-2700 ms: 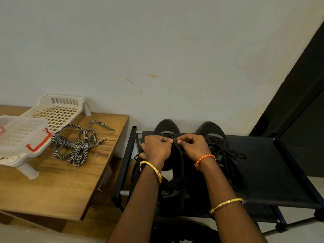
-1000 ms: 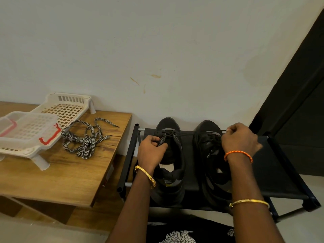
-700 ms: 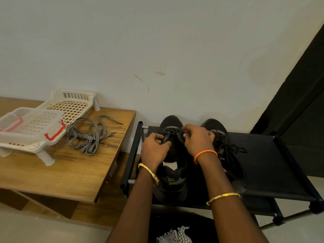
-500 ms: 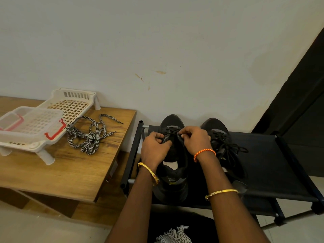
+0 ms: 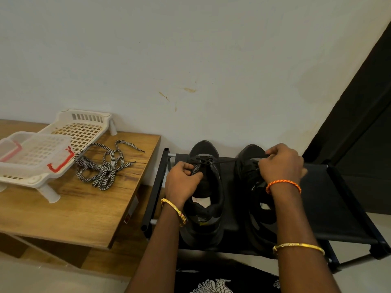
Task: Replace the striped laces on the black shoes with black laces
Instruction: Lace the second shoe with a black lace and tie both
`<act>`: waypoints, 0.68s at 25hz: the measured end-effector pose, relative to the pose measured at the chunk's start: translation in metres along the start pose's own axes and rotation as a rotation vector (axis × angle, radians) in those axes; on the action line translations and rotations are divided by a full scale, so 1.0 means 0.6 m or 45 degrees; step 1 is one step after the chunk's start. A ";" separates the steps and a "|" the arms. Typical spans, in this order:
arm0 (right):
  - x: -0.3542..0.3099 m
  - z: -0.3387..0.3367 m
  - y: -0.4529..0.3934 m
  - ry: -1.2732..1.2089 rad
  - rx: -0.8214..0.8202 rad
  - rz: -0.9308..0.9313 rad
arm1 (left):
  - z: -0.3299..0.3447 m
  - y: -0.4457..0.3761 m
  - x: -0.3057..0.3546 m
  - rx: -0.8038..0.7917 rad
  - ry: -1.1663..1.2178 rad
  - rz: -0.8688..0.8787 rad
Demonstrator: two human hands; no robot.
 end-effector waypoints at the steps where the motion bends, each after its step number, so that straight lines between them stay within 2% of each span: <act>1: -0.001 0.008 0.005 0.023 -0.012 0.012 | 0.001 0.000 0.001 -0.001 0.001 0.005; 3: -0.029 0.047 0.015 0.061 -0.142 -0.099 | 0.002 0.001 0.003 -0.002 -0.006 0.015; 7: -0.106 0.162 0.069 0.053 -0.585 -0.440 | 0.002 -0.001 0.004 -0.006 -0.032 0.025; 14: -0.066 0.131 0.036 0.070 -0.454 -0.293 | -0.003 -0.005 -0.001 -0.002 -0.010 0.008; 17: -0.069 0.133 0.041 -0.065 -0.459 -0.358 | -0.001 -0.003 -0.001 -0.006 -0.002 0.001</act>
Point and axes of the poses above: each hand's wrist, its own y-axis away from the middle knuckle, its own z-axis out of the palm, x = y × z, the point moved 10 cm from there along -y, towards the middle knuckle
